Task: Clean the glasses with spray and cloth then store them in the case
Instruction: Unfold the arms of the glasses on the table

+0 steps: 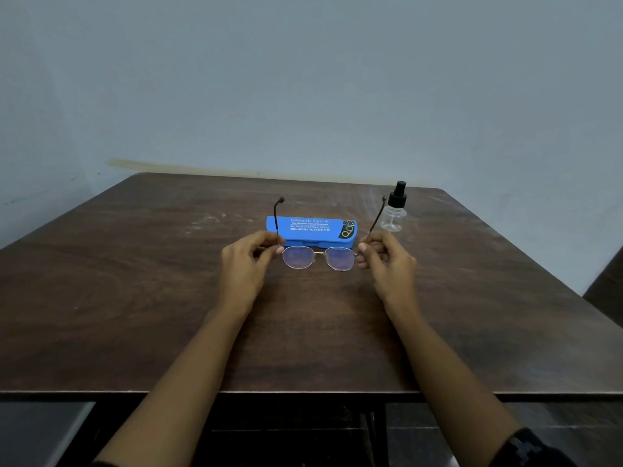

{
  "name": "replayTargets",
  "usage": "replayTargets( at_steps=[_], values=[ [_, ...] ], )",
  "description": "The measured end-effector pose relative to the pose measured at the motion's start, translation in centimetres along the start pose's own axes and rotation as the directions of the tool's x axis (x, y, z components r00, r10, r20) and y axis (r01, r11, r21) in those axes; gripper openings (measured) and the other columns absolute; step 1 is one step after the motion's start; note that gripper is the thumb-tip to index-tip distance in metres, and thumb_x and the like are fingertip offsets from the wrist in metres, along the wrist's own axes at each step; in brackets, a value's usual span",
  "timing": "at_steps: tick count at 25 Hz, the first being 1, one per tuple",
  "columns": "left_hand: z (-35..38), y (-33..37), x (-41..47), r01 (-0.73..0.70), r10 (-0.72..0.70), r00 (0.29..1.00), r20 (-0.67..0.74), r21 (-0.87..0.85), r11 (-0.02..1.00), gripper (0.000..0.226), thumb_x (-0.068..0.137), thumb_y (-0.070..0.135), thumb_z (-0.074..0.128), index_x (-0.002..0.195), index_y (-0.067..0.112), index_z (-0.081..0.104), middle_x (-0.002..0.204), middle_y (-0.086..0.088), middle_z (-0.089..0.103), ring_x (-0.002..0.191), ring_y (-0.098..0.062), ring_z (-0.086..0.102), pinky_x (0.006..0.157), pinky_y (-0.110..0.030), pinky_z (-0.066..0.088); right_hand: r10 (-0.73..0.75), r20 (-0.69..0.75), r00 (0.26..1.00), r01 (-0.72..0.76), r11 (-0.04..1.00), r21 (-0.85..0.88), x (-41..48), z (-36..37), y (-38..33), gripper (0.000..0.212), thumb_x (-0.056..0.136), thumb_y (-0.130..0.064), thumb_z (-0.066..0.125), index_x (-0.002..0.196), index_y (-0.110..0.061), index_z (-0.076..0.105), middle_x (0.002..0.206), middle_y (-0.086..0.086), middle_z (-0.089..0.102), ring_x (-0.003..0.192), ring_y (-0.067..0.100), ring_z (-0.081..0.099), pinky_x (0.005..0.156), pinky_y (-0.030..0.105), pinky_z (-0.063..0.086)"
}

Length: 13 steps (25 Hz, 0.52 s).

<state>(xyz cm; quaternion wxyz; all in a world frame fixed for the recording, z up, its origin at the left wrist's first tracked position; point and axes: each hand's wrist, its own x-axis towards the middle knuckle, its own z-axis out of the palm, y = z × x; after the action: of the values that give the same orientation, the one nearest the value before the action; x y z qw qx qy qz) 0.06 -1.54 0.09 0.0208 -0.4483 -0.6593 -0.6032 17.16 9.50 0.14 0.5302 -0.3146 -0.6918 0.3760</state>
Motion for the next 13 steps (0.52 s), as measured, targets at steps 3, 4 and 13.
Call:
replayTargets(
  at_steps=[3,4,13],
  values=[
    [0.47,-0.25,0.47,-0.014,0.014,1.000,0.008,0.000,1.000,0.010,0.076,-0.004,0.063,0.078,0.005,0.068,0.070,0.010,0.065,0.060,0.014,0.060,0.067,-0.014,0.050,0.033,-0.017,0.999,-0.032,0.998,0.049,0.27,-0.18,0.03,0.033,0.084,0.002,0.058,0.073,-0.029,0.057,0.063,-0.006,0.061,0.047,0.000,0.057,0.057,0.016,0.052],
    [0.60,-0.32,0.59,0.000,0.000,1.000,0.000,-0.022,1.000,0.010,0.076,-0.005,0.062,0.077,0.004,0.067,0.070,0.011,0.064,0.057,0.012,0.060,0.066,-0.013,0.051,0.039,-0.010,0.999,-0.038,0.997,0.068,0.35,-0.15,0.07,0.031,0.084,0.002,0.058,0.074,-0.027,0.058,0.064,-0.006,0.061,0.047,-0.001,0.057,0.056,0.015,0.053],
    [0.69,-0.39,0.81,0.013,-0.015,0.999,-0.029,-0.040,0.999,0.011,0.077,-0.007,0.059,0.078,0.002,0.066,0.068,0.014,0.062,0.055,0.012,0.060,0.063,-0.013,0.051,0.038,0.025,0.999,-0.040,0.995,0.094,0.45,0.14,0.07,0.020,0.085,-0.002,0.058,0.087,-0.020,0.064,0.075,-0.004,0.066,0.056,-0.003,0.059,0.061,0.015,0.051]
  ],
)
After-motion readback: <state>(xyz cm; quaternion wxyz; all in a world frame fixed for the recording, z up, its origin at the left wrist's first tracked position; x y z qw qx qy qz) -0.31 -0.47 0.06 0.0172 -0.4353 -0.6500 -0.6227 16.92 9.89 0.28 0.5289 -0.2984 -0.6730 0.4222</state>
